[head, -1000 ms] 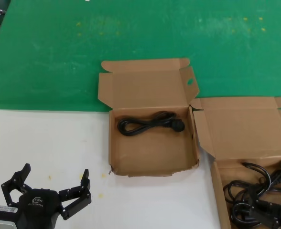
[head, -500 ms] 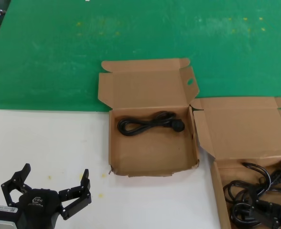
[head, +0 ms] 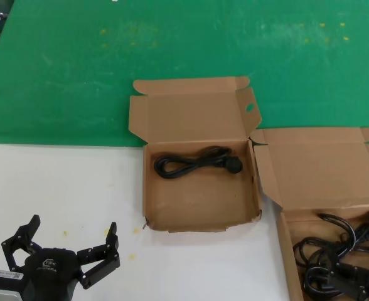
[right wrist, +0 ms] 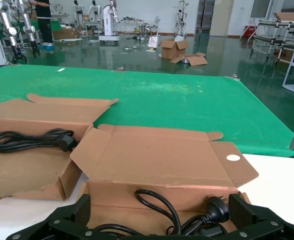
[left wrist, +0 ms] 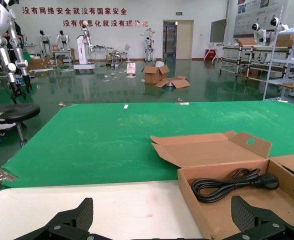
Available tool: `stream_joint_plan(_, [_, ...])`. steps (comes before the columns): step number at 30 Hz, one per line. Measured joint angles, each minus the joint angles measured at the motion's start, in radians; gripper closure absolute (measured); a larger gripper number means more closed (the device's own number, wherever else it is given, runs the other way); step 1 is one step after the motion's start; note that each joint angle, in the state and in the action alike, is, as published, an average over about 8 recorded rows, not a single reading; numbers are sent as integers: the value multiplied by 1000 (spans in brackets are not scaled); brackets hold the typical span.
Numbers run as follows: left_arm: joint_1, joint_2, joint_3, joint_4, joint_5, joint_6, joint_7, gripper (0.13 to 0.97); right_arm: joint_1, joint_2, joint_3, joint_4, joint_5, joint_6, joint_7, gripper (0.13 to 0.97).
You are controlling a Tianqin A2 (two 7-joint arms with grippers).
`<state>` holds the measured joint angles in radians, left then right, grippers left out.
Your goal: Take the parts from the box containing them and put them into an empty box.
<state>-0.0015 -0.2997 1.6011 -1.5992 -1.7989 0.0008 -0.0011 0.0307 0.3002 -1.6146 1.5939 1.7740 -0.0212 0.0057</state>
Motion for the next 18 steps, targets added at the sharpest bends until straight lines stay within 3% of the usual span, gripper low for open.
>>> stream_joint_plan(18, [0,0,0,0,0,0,0,132,0,0,0,0,0,0,0,129])
